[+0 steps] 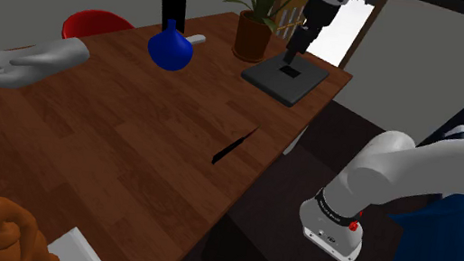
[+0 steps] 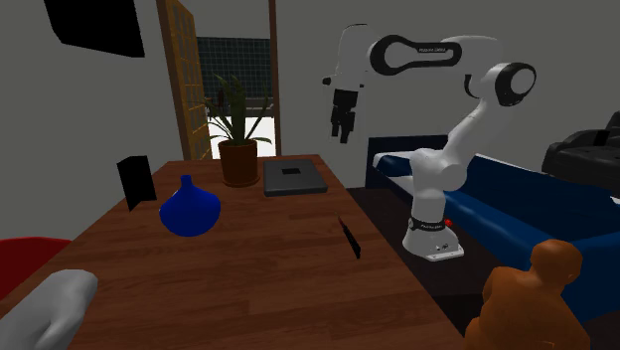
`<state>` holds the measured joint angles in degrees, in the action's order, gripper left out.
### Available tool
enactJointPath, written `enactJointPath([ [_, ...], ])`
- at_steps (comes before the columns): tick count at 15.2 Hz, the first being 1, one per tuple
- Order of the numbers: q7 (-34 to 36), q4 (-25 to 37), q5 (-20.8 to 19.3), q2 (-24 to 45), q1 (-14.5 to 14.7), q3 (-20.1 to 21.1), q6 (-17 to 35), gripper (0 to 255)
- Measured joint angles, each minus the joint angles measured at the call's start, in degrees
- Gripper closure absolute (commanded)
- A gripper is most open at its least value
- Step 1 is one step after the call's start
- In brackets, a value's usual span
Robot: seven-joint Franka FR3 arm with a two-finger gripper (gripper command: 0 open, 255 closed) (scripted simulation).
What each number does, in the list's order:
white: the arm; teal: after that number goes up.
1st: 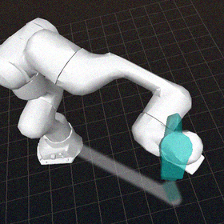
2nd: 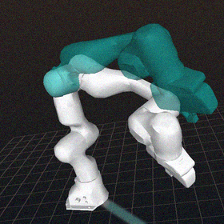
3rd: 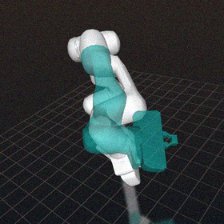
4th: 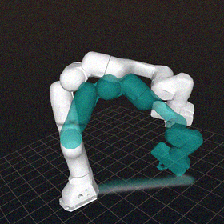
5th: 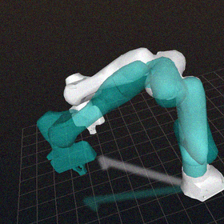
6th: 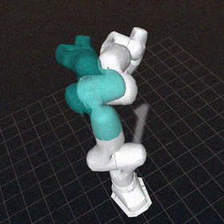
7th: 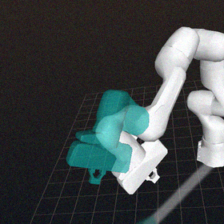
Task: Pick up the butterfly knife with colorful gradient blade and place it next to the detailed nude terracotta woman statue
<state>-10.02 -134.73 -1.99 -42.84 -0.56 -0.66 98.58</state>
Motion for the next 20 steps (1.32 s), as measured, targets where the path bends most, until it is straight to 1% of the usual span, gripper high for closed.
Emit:
enactJointPath([
  [1,0.0,0.0,0.0,0.0,0.0,0.0,0.0,0],
  [2,-1.1,-0.6,0.1,0.2,0.6,-0.1,0.8,0],
  [4,-5.1,-2.1,0.5,1.4,2.7,-0.6,3.4,0],
  [7,-12.8,-5.3,1.0,3.5,6.4,-1.8,8.3,0],
  [20,-47.4,-16.2,5.0,12.8,23.9,-5.1,25.9,0],
])
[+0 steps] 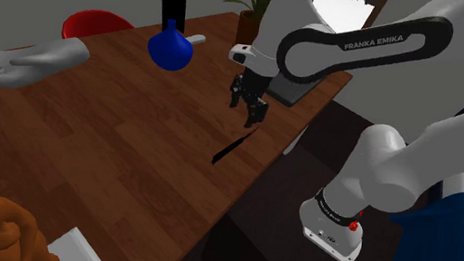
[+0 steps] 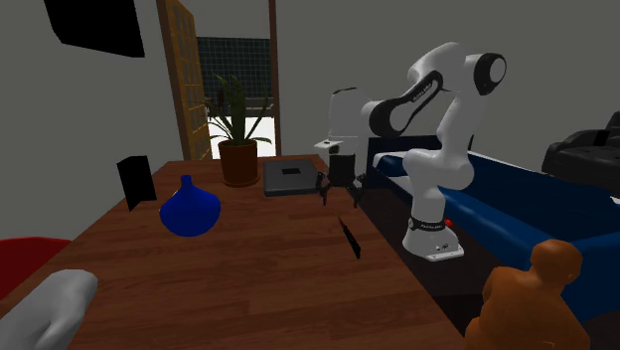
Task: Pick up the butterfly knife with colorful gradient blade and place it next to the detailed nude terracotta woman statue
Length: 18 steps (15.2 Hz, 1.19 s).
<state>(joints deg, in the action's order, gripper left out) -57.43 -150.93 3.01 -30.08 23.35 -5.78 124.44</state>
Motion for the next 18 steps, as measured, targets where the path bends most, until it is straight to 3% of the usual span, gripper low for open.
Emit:
enactJointPath([
  [6,-14.5,-4.9,2.0,3.8,7.4,-1.1,7.0,0],
  [13,-16.7,-7.1,3.4,8.3,8.8,-1.4,13.6,0],
  [18,-16.9,-7.5,3.5,8.8,8.9,-1.5,14.6,0],
])
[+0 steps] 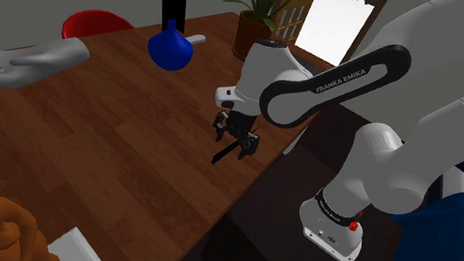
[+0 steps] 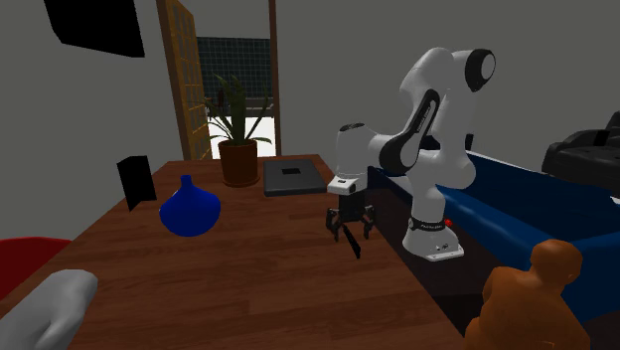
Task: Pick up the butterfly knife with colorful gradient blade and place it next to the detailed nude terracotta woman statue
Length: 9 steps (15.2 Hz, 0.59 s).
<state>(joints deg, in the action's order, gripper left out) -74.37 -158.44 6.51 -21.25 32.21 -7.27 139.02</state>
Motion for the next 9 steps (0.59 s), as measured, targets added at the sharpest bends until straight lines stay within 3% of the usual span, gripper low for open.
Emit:
enactJointPath([
  [1,0.0,0.0,0.0,0.0,0.0,0.0,0.0,0],
  [2,0.0,0.0,0.0,0.0,0.0,0.0,0.0,255],
  [9,0.0,0.0,0.0,0.0,0.0,0.0,0.0,255],
])
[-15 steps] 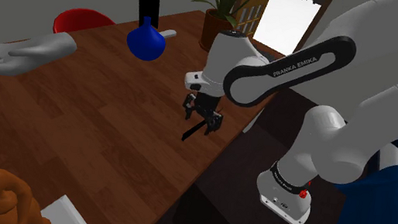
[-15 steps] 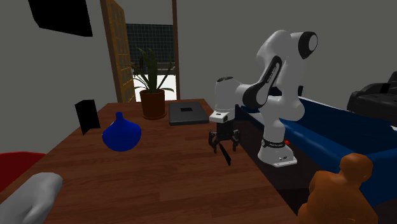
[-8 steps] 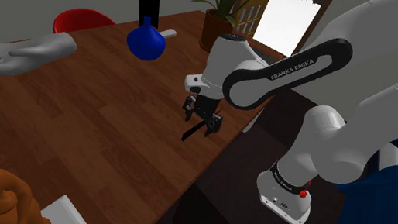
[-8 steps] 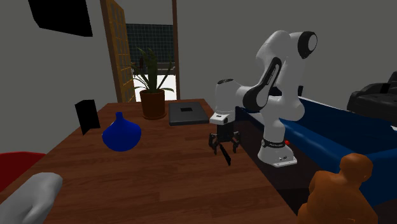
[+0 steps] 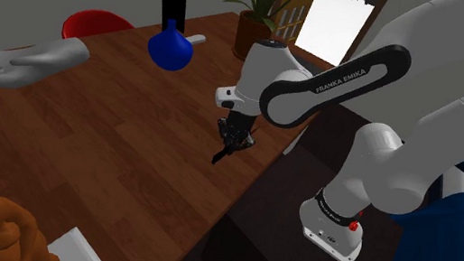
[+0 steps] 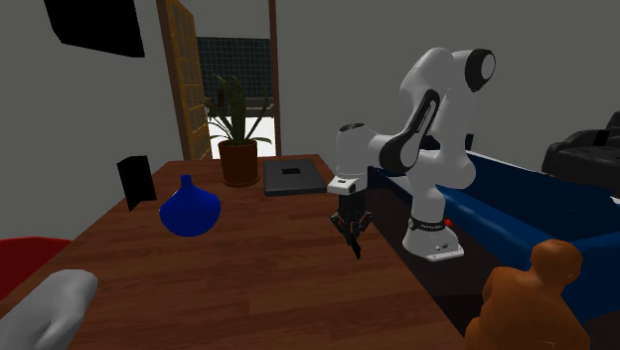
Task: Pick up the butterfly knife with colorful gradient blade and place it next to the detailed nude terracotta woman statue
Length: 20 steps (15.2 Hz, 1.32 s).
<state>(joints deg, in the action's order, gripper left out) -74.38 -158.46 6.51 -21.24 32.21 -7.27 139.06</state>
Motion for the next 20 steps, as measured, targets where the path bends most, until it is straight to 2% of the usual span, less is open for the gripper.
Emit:
enactJointPath([
  [5,0.3,0.3,-0.2,-0.9,-0.1,0.2,-1.2,255],
  [20,2.6,6.7,-2.0,-8.8,-1.1,1.0,-15.3,255],
])
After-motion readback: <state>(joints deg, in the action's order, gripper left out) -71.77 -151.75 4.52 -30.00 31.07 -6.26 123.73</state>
